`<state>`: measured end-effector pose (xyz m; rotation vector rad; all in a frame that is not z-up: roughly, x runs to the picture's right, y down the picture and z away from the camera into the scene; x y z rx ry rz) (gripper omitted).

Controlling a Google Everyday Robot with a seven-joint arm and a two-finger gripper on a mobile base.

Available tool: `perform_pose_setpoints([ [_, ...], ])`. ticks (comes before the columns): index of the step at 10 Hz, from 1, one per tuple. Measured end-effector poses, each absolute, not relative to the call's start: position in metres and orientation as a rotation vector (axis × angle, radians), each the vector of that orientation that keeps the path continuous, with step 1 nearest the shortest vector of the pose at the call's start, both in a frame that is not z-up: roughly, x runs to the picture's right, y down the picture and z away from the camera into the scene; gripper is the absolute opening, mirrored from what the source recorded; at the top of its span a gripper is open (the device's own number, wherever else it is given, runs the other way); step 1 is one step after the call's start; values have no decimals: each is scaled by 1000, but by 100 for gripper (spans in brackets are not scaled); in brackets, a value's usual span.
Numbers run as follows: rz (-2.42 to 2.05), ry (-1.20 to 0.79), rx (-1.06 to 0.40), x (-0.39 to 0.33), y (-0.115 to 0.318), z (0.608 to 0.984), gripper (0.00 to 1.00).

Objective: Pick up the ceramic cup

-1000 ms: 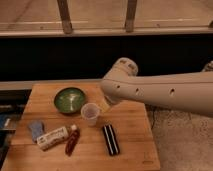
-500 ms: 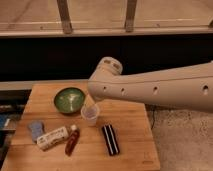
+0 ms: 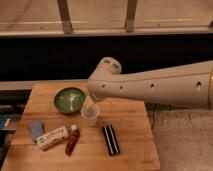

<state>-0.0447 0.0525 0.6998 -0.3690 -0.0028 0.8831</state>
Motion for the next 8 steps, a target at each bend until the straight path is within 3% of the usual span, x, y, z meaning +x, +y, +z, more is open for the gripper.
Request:
perform_pose_setpoints([
  [4,886,27,-463,-58,96,760,80],
  [8,909,59,-508,-60,108,791,80],
])
